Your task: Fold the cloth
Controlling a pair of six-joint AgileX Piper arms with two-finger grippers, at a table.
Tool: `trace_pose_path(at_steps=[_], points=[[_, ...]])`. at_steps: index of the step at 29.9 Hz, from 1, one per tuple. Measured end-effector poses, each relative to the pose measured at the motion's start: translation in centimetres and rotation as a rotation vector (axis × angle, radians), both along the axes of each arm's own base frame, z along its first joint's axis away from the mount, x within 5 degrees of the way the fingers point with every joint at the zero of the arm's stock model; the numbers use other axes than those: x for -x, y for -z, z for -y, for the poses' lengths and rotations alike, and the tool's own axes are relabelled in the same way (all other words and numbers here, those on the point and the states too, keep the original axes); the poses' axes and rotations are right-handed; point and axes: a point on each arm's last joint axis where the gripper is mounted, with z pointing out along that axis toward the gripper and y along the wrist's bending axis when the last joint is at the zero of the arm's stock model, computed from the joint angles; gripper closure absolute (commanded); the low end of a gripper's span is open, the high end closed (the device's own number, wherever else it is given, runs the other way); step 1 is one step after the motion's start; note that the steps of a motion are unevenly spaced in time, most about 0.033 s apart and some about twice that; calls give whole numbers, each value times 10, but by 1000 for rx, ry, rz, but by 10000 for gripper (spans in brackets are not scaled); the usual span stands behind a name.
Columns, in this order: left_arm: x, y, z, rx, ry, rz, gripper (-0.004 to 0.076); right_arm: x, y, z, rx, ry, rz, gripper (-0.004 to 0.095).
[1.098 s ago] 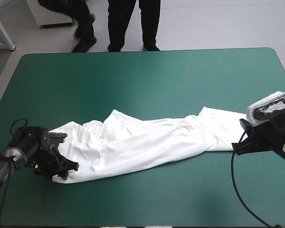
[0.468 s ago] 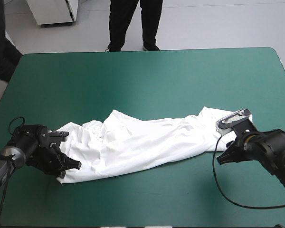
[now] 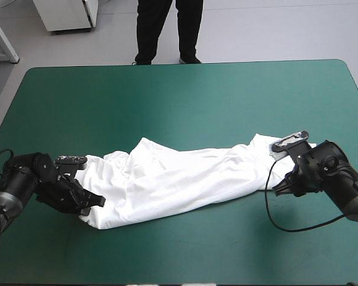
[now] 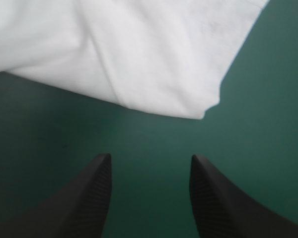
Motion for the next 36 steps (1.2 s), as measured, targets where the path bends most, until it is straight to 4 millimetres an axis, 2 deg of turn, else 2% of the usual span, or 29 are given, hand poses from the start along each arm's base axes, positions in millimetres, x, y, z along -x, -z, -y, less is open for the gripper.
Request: trace_pose_path(at_steps=[6,11,15,19,27,29,33,36], points=[[5,-2,18,12,95,0,733,-9,6,33,-28,178,-13,431],[7,-2,25,14,131,-1,733,-28,32,58,-129,329,-108,427],[7,-2,25,14,133,-1,733,-40,55,73,-193,407,-187,385],[7,-2,25,14,133,-1,733,-59,69,78,-227,415,-230,382],[8,-2,25,14,136,-13,733,-107,74,79,-271,399,-195,383],[9,-2,25,14,137,-20,733,-113,82,78,-293,399,-219,383],[9,-3,25,14,139,-22,733,-116,86,78,-309,399,-246,402],[6,-9,25,12,141,-6,733,-117,86,78,-315,397,-254,514]])
